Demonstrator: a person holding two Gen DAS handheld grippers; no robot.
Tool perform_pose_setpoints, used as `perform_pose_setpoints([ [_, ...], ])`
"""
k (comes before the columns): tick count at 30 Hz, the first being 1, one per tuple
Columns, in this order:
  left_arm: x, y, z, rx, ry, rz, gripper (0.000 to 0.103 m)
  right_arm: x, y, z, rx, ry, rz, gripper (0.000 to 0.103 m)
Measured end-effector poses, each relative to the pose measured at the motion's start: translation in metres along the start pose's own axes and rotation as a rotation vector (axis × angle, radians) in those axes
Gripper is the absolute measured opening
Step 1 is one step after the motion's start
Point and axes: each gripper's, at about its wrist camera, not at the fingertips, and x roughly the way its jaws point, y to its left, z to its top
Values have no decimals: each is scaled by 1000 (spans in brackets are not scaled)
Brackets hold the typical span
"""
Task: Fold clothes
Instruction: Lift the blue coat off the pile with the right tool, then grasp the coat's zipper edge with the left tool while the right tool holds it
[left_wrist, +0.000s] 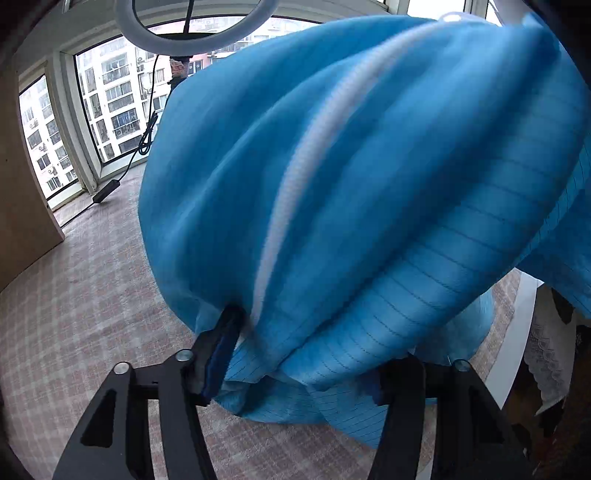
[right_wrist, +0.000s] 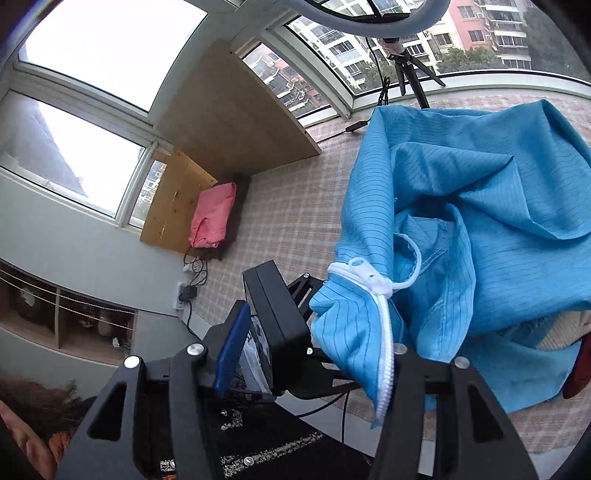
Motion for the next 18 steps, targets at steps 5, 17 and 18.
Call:
perform_pose_setpoints([
  [5, -17, 80, 5, -203, -45, 105, 30, -18, -39, -5, -9, -15, -119, 56],
  [17, -73, 126, -63, -358, -26, 263, 60, -18, -92, -2, -232, -191, -553, 62],
  [18, -68, 119, -65, -368, -15, 216, 73, -16, -99, -5, -238, -162, -570, 63],
])
